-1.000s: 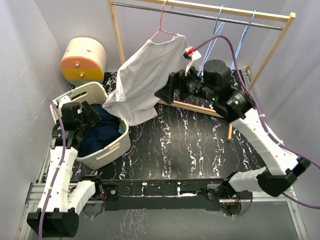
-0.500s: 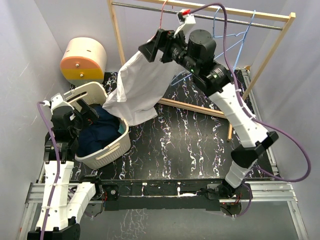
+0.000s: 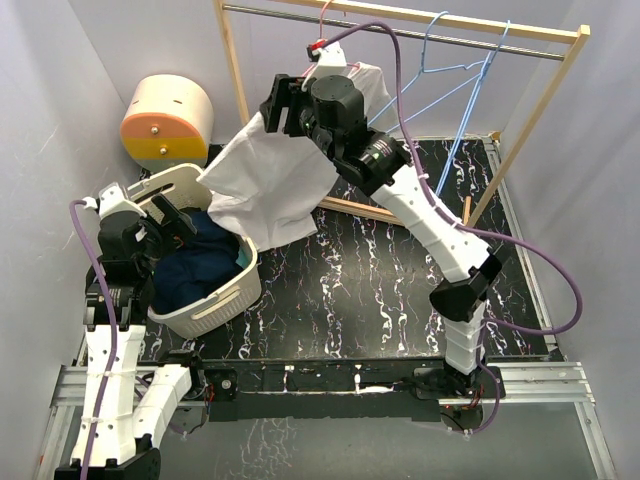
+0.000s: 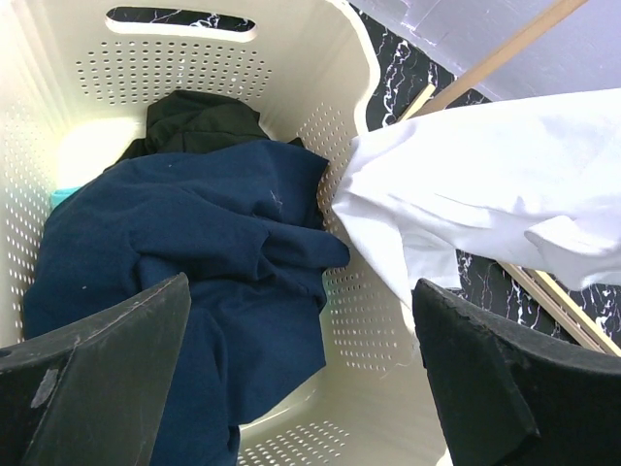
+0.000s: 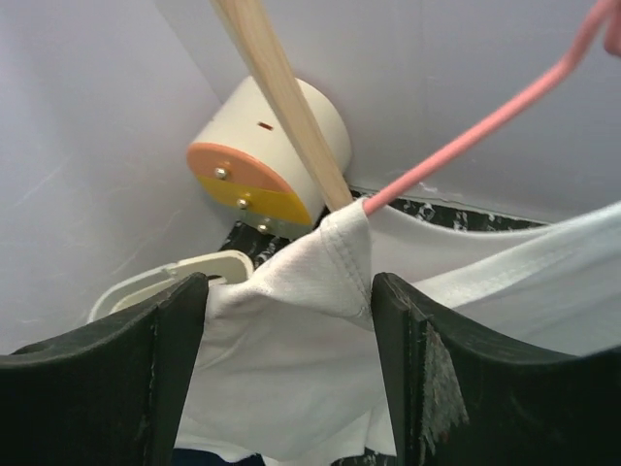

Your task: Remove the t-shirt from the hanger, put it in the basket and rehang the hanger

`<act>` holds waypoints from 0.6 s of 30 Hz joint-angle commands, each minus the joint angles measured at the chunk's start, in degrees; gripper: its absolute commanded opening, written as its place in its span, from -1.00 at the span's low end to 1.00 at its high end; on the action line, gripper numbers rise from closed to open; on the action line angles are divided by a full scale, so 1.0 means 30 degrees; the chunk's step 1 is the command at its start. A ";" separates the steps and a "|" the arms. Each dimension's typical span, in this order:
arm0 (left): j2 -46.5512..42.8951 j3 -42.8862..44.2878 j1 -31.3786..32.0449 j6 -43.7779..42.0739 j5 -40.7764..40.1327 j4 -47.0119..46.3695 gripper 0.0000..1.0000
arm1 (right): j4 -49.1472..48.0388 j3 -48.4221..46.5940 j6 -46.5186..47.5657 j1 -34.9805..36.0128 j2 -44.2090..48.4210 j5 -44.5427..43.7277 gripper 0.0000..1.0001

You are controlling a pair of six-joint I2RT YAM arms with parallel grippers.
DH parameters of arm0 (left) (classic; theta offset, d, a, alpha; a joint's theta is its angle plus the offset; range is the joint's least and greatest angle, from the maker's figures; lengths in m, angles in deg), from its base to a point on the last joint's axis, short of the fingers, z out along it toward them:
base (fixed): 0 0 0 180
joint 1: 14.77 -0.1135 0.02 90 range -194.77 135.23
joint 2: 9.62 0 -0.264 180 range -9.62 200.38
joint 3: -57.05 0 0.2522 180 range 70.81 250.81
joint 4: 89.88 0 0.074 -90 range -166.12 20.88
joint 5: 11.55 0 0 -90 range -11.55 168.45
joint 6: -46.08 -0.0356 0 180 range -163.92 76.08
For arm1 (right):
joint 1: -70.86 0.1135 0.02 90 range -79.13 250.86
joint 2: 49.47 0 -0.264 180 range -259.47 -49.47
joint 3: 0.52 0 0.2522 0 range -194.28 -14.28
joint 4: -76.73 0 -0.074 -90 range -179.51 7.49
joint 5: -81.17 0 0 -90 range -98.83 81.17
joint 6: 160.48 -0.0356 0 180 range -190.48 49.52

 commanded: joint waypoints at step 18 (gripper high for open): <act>0.0778 0.0906 -0.0091 -0.0899 0.2034 -0.1523 0.85 | 0.2625 0.9408 0.2235 -0.0670 0.9826 -0.4865 0.45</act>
